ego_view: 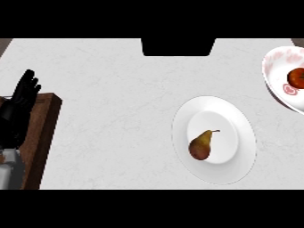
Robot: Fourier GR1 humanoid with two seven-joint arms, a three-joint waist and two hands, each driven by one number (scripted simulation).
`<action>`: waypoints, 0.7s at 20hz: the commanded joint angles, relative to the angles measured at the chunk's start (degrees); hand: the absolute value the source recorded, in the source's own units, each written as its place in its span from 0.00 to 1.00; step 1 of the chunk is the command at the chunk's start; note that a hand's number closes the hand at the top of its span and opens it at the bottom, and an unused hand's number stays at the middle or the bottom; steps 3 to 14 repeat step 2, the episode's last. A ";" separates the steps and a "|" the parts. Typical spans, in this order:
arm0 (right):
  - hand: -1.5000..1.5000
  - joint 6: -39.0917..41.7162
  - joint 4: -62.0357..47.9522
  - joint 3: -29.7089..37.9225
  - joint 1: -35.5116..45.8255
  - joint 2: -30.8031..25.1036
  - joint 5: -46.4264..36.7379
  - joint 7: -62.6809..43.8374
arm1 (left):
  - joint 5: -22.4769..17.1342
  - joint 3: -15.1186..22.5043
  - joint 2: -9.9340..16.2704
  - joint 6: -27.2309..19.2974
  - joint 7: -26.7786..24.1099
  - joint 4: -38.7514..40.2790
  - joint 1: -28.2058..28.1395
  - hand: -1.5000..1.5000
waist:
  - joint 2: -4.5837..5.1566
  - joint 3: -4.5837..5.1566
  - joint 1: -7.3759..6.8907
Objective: Pick the tomato from the plate and place it in the bowl
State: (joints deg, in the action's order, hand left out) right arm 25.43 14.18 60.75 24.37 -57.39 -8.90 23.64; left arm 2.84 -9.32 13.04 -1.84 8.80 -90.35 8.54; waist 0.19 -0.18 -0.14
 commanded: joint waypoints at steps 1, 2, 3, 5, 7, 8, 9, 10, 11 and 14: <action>0.00 5.59 -0.49 1.43 -4.56 -0.55 3.40 5.03 | 0.36 -0.26 -0.37 -0.42 -1.03 -0.08 -0.62 0.50 | 0.00 0.00 -0.08; 0.00 4.38 -0.66 0.45 -4.46 0.75 3.28 5.51 | -1.15 -0.78 0.83 1.70 0.06 -0.02 -0.07 0.50 | 0.04 0.00 -0.30; 0.00 4.38 -0.66 0.45 -4.46 0.75 3.28 5.51 | -1.15 -0.78 0.83 1.70 0.06 -0.02 -0.07 0.50 | 0.04 0.00 -0.30; 0.00 4.38 -0.66 0.45 -4.46 0.75 3.28 5.51 | -1.15 -0.78 0.83 1.70 0.06 -0.02 -0.07 0.50 | 0.04 0.00 -0.30; 0.00 4.38 -0.66 0.45 -4.46 0.75 3.28 5.51 | -1.15 -0.78 0.83 1.70 0.06 -0.02 -0.07 0.50 | 0.04 0.00 -0.30; 0.00 4.38 -0.66 0.45 -4.46 0.75 3.28 5.51 | -1.15 -0.78 0.83 1.70 0.06 -0.02 -0.07 0.50 | 0.04 0.00 -0.30; 0.00 4.38 -0.66 0.45 -4.46 0.75 3.28 5.51 | -1.15 -0.78 0.83 1.70 0.06 -0.02 -0.07 0.50 | 0.04 0.00 -0.30; 0.00 4.38 -0.66 0.45 -4.46 0.75 3.28 5.51 | -1.15 -0.78 0.83 1.70 0.06 -0.02 -0.07 0.50 | 0.04 0.00 -0.30; 0.00 4.38 -0.66 0.45 -4.46 0.75 3.28 5.51 | -1.15 -0.78 0.83 1.70 0.06 -0.02 -0.07 0.50 | 0.04 0.00 -0.30; 0.00 4.38 -0.66 0.45 -4.46 0.75 3.28 5.51 | -1.15 -0.78 0.83 1.70 0.06 -0.02 -0.07 0.50 | 0.04 0.00 -0.30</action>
